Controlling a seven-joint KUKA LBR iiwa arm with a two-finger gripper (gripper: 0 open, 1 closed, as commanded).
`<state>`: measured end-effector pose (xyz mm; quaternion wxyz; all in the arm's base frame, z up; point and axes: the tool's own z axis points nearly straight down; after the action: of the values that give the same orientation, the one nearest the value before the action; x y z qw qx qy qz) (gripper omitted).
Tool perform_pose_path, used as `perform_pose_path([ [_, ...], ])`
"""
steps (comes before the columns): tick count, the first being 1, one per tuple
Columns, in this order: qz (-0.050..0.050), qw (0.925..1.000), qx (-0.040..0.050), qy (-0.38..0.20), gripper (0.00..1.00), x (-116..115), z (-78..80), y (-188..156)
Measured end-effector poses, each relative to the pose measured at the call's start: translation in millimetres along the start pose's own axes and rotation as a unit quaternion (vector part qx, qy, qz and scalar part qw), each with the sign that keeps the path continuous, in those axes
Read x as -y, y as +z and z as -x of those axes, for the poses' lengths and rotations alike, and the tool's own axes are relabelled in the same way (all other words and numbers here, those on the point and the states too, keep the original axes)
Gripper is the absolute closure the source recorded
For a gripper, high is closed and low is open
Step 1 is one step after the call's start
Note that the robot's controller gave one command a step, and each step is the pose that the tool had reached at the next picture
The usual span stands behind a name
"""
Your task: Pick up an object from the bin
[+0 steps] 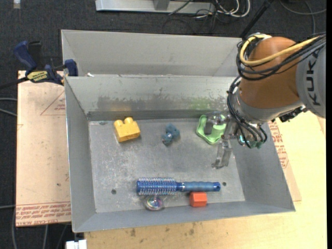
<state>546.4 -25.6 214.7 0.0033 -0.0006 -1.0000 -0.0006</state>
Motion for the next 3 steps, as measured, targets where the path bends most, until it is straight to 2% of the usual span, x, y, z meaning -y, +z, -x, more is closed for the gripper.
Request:
perform_pose_path([
  [1,-0.001,0.9859,-0.0001,-0.167,0.0,-63,-16.4,145],
  [2,0.0,0.9878,0.0049,-0.156,0.0,-75,-25.1,114],
  [3,-0.001,0.9757,0.0028,-0.219,0.0,-75,-36.8,116],
])
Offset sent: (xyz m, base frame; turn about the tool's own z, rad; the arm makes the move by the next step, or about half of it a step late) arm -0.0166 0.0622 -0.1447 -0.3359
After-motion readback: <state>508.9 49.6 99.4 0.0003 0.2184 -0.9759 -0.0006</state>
